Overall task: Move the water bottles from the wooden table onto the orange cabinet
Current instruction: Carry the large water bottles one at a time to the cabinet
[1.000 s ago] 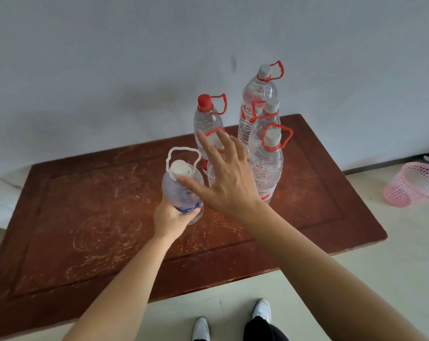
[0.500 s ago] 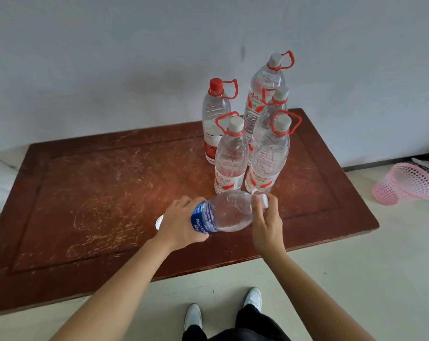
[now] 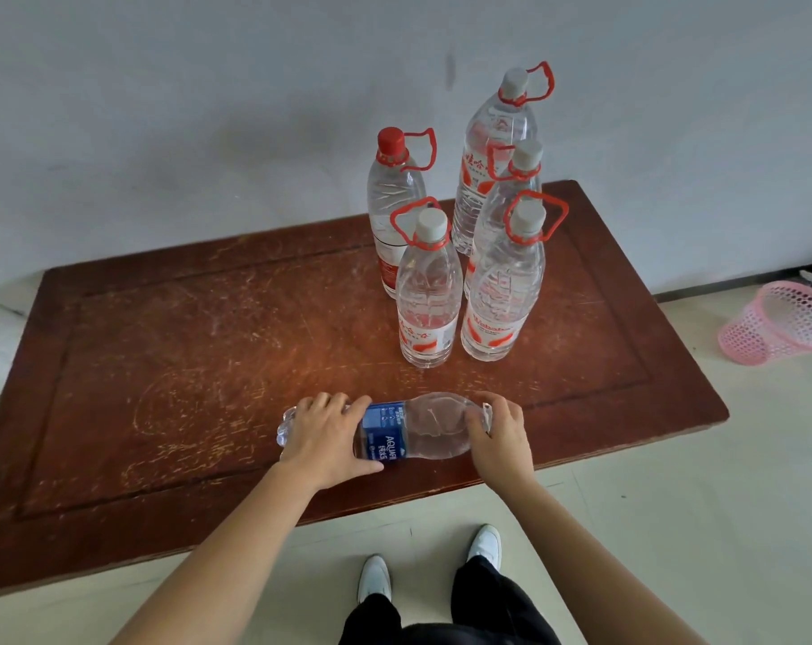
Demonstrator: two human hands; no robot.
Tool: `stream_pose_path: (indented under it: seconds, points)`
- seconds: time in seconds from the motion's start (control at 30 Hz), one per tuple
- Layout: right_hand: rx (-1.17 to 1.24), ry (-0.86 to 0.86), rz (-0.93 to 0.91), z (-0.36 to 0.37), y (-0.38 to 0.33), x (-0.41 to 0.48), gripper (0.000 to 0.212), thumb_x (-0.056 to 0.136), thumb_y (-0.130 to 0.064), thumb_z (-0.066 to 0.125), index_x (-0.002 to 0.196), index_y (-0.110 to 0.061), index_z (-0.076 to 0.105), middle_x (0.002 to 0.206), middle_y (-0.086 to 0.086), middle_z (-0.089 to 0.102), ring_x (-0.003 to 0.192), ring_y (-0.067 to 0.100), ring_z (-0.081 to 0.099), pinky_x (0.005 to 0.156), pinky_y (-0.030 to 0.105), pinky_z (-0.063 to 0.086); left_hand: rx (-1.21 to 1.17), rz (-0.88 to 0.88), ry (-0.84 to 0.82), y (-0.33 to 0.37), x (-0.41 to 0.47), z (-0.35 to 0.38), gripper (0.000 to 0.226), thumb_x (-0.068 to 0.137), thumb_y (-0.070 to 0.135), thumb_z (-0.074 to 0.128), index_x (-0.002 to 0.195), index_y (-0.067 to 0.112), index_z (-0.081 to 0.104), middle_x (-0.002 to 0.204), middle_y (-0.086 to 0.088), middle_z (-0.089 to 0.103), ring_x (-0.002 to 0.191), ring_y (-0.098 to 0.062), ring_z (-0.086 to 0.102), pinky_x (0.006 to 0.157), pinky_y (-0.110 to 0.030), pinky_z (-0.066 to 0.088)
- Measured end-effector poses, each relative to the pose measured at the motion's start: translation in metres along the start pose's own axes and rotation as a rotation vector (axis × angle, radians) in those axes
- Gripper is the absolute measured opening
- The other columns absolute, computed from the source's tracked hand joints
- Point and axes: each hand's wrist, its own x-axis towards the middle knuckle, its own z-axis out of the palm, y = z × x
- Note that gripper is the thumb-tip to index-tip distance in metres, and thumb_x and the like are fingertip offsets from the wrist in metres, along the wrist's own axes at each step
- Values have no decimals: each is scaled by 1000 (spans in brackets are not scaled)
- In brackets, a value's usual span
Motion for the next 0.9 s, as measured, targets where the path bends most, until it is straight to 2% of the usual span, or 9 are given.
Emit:
stream_pose_path:
  seconds: [0.07, 0.17, 0.27, 0.33, 0.4, 0.47, 0.6, 0.73, 0.9]
  points:
    - [-127, -36, -98, 2, -8, -1, 43, 107, -42, 39, 145, -23, 44, 159, 5, 34, 143, 27, 36, 113, 46, 42, 6, -26, -18, 1, 1, 1, 106, 71, 89, 52, 155, 32, 24, 154, -2, 41, 141, -27, 37, 120, -53, 20]
    - [-409, -119, -307, 5, -18, -5, 46, 108, -34, 34, 152, -23, 38, 167, 11, 17, 154, 40, 10, 123, 57, 22, 36, -69, -47, 6, -1, -1, 107, 70, 90, 51, 156, 33, 21, 157, -2, 37, 145, -28, 32, 119, -64, 12]
    - [-552, -169, -267, 11, -26, -6, 67, 100, -56, 29, 160, -36, 8, 170, 12, -10, 155, 43, -7, 120, 62, 18, 47, -106, -51, 12, -4, -2, 108, 68, 90, 53, 156, 35, 21, 161, -3, 32, 149, -31, 24, 115, -71, 9]
    - [-776, -226, -391, 19, -31, -5, 76, 96, -61, 29, 160, -35, -2, 168, 14, -17, 154, 43, -13, 120, 66, 7, 34, -130, -51, 14, -5, -3, 109, 66, 90, 56, 155, 38, 21, 162, -3, 29, 150, -33, 22, 114, -73, 10]
    - [-866, -323, -486, 22, -35, -4, 86, 94, -60, 42, 159, -35, -9, 168, 14, -20, 153, 44, -17, 119, 71, -1, 37, -126, -76, 14, -9, -5, 111, 66, 85, 64, 155, 39, 17, 162, -4, 28, 149, -34, 23, 114, -70, 14]
    - [-924, -384, -536, 21, -35, 3, 101, 90, -52, 60, 158, -38, -14, 168, 13, -19, 152, 47, -16, 116, 75, -1, 51, -144, -99, 14, -13, -8, 113, 67, 73, 74, 156, 37, 13, 160, -4, 30, 147, -33, 27, 115, -65, 20]
    - [-993, -345, -647, 20, -33, 21, 108, 86, -40, 76, 156, -40, -7, 168, 14, 1, 151, 47, 6, 116, 72, 15, 45, -214, -124, 18, -16, -13, 109, 71, 55, 81, 156, 34, 16, 151, -4, 40, 138, -29, 38, 112, -54, 32]
    - [-1000, -336, -743, 23, -34, 36, 102, 84, -36, 81, 155, -37, 8, 161, 13, 19, 145, 42, 22, 114, 68, 24, -8, -303, -115, 26, -25, -8, 101, 70, 56, 75, 153, 33, 23, 141, -2, 48, 129, -26, 47, 105, -49, 38]
    - [-982, -319, -893, 21, -16, 37, 92, 83, -34, 80, 151, -36, 18, 157, 10, 25, 144, 39, 23, 115, 63, 24, -72, -455, -24, 58, -51, 11, 90, 75, 55, 72, 150, 32, 29, 136, -1, 52, 126, -25, 48, 106, -52, 36]
